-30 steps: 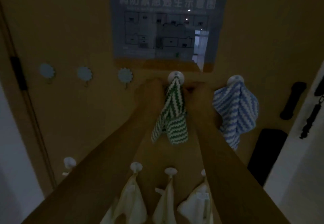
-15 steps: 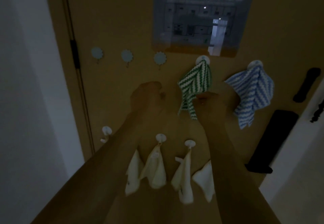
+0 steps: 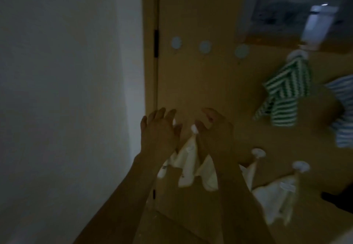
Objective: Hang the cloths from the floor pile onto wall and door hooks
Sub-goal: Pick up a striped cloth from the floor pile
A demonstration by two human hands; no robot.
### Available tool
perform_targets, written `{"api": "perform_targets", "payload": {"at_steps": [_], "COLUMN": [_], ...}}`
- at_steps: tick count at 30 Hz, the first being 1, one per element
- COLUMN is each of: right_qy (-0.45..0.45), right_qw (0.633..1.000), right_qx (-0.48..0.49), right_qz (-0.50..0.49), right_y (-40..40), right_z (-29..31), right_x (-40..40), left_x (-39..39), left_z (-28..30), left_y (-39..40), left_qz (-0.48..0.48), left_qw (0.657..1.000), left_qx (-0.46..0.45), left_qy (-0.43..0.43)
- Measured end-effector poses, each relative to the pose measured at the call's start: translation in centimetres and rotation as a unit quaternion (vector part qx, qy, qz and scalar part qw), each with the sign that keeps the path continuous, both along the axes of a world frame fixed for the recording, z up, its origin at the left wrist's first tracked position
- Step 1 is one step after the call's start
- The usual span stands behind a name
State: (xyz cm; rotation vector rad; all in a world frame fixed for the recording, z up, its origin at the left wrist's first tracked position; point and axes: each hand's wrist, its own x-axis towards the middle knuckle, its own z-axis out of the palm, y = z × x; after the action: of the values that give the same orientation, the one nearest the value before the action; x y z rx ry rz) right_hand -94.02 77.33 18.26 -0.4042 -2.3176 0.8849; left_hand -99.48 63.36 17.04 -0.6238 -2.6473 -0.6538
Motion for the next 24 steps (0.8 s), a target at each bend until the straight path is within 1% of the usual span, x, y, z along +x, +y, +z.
{"api": "perform_targets", "payload": {"at_steps": [4,8,11,13,16,20,24], "right_qy": [-0.022,-0.078,-0.119,-0.137,-0.137,-0.153,-0.164], "right_qw": [0.994,0.974,0.95,0.933,0.908,0.868,0.828], "right_qx": [-0.018,-0.025,-0.017,0.027,0.065,0.085,0.1], "right_qz": [0.105,0.212,0.288,0.331,0.391,0.465,0.527], "right_y": [-3.7,-6.4,-7.9,-9.1,-11.0,-14.0,-16.9], "right_z": [-1.7,-3.2,-4.2,-4.8,-5.8,-7.2,-8.5], "right_x": [-1.7,-2.6,-2.8,-2.7,-2.1,-0.2,2.1], "left_x": [0.5,1.8,3.5,5.0,7.5,11.5,15.8], "left_z": [-2.1,-3.7,-5.0,-5.8,-6.7,-7.8,-8.9], "left_y": [-3.8,-7.0,-8.6,-9.6,-11.0,-12.9,-14.7], "left_qz": [0.097,0.191,0.258,0.296,0.351,0.423,0.484], "left_qw": [0.995,0.981,0.964,0.953,0.933,0.903,0.868], "left_qx": [-0.015,-0.011,-0.004,0.0,0.004,0.016,0.032], "left_qy": [-0.023,-0.039,-0.057,-0.068,-0.074,-0.076,-0.103]}}
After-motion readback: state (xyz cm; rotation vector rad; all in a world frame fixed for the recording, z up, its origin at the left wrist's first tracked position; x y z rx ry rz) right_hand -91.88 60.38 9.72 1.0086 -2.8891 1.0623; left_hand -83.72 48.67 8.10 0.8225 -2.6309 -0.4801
